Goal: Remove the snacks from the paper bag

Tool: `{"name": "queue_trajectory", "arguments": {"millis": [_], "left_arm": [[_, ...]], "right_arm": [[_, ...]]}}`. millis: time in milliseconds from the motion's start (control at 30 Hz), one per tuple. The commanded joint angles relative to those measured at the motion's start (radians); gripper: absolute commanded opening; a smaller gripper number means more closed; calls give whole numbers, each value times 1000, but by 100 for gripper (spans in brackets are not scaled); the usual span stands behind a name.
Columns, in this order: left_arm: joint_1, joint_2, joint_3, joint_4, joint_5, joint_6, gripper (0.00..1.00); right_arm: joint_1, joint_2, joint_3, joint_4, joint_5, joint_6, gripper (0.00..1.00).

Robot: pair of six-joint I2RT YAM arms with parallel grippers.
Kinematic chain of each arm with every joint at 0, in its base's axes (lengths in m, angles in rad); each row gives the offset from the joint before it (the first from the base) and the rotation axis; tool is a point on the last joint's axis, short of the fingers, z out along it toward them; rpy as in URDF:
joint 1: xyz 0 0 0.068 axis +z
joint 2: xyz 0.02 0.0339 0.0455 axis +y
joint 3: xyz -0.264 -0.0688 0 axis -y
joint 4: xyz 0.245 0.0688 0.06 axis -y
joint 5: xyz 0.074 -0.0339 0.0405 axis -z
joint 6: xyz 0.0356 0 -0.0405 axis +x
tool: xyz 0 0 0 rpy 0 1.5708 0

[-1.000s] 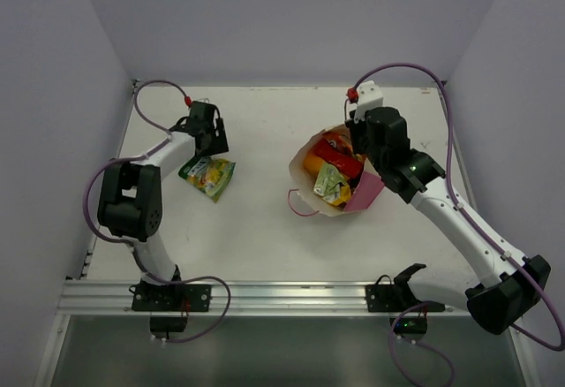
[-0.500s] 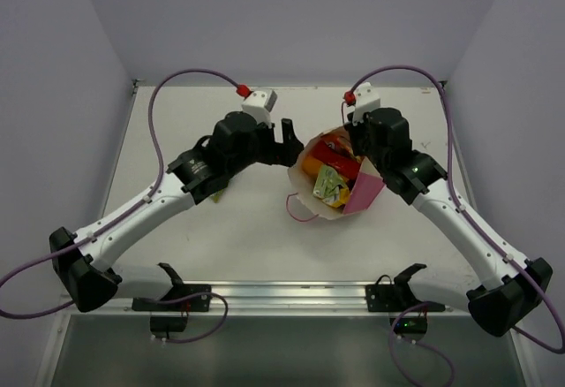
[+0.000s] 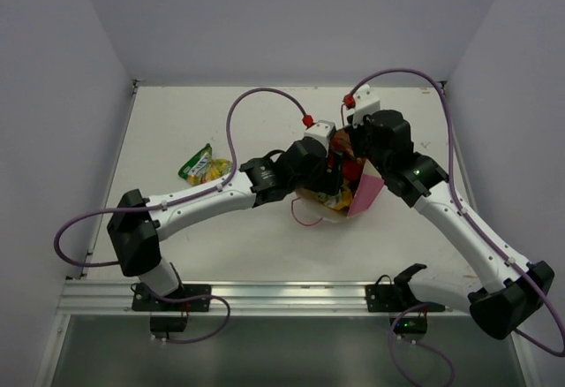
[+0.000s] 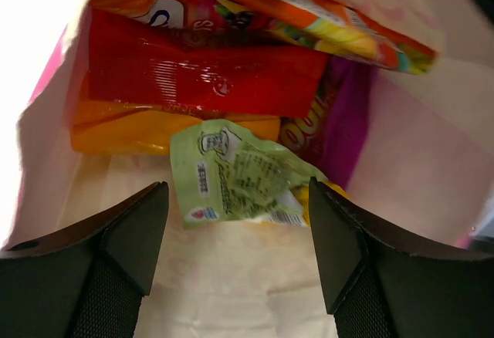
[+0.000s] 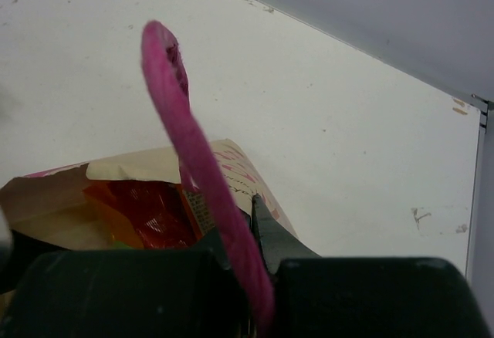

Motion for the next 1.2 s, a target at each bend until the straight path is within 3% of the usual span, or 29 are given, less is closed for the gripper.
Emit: {"name": "queue_trajectory", "arguments": {"millis": [0, 167, 300, 533, 633, 733, 933, 1167], "left_arm": [[1, 38, 56, 74, -46, -60, 79], [1, 104, 59, 133, -104, -100, 80], [3, 132, 64, 150, -72, -122, 80], [3, 136, 18, 163, -29, -143, 73], [3, 150, 21, 161, -28, -146, 58], [3, 156, 25, 151, -40, -146, 31], [4, 152, 30, 131, -48, -146, 0], [15, 76, 42, 114, -88, -110, 0]], "right_arm": [[7, -65, 23, 139, 12, -1, 0], [7, -72, 19, 130, 3, 18, 0], [7, -81, 8, 131, 4, 21, 0], [5, -85, -1, 137, 6, 21, 0], [7, -84, -4, 140, 3, 25, 0], [5, -87, -6, 142, 4, 24, 0], [7, -101, -17, 150, 12, 19, 0], [5, -108, -27, 154, 23, 16, 0]]}}
